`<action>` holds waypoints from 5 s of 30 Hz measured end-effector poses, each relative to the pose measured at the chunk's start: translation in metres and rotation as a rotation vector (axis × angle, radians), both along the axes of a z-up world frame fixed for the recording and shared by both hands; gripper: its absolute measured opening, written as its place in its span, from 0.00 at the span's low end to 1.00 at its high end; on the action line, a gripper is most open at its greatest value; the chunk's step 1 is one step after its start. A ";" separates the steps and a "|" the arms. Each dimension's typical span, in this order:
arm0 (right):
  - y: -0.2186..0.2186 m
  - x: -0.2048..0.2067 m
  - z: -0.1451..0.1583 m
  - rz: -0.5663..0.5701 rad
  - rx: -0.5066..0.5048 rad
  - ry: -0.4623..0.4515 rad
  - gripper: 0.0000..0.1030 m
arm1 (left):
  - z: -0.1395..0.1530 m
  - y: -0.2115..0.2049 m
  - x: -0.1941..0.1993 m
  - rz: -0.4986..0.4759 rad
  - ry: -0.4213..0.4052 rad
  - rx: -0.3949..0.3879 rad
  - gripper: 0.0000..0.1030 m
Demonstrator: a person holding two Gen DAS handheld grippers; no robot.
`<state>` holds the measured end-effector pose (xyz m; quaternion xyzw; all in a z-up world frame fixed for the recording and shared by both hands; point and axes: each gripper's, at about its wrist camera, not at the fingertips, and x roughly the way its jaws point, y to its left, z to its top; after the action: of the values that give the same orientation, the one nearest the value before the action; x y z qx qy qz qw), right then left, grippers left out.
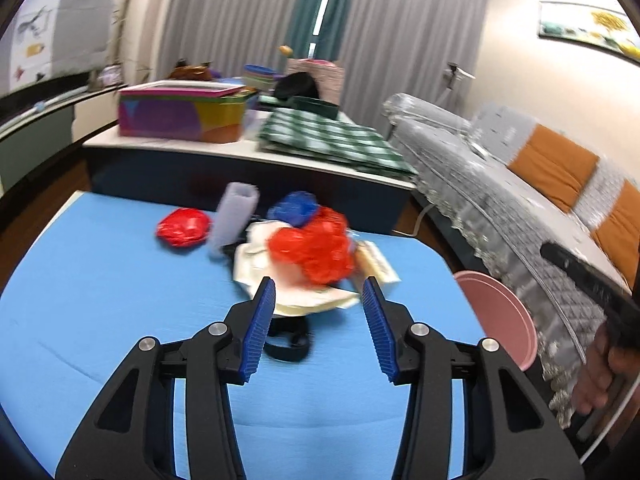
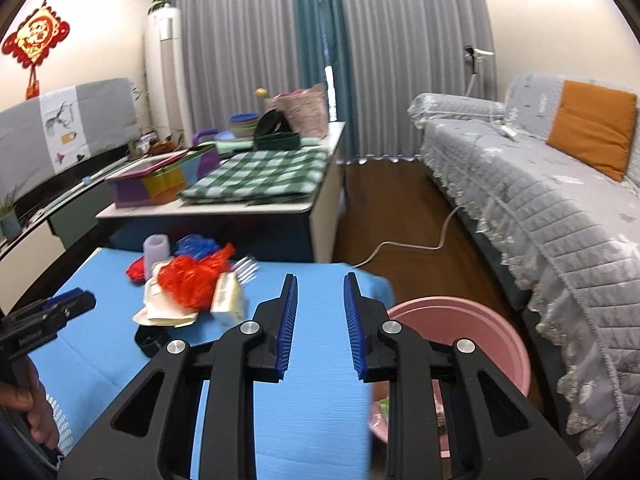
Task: Collect trash
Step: 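Move both open tools back toward the trash pile on the table, then grasp the white paper with the left tool while the right tool grasps the butter box, then carry the paper and box over the pink bin and release both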
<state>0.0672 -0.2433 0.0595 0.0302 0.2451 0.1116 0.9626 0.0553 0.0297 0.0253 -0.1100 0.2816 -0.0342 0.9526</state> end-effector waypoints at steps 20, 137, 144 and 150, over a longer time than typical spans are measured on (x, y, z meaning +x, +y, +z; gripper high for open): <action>0.091 0.065 -0.055 0.148 0.016 0.094 0.25 | -0.056 0.036 0.057 0.111 0.112 -0.070 0.43; -0.125 0.031 -0.004 -0.255 -0.003 0.057 0.22 | 0.009 -0.216 0.070 -0.232 0.010 0.118 0.09; -0.140 0.039 -0.012 -0.289 -0.010 0.072 0.22 | -0.003 -0.243 0.088 -0.264 0.016 0.131 0.09; -0.145 0.047 -0.022 -0.295 -0.019 0.098 0.22 | -0.013 -0.257 0.102 -0.284 0.033 0.130 0.09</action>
<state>0.1146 -0.3879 0.0370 0.0620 0.2859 -0.0353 0.9556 0.1569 -0.2270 0.0121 -0.0076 0.3116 -0.1482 0.9385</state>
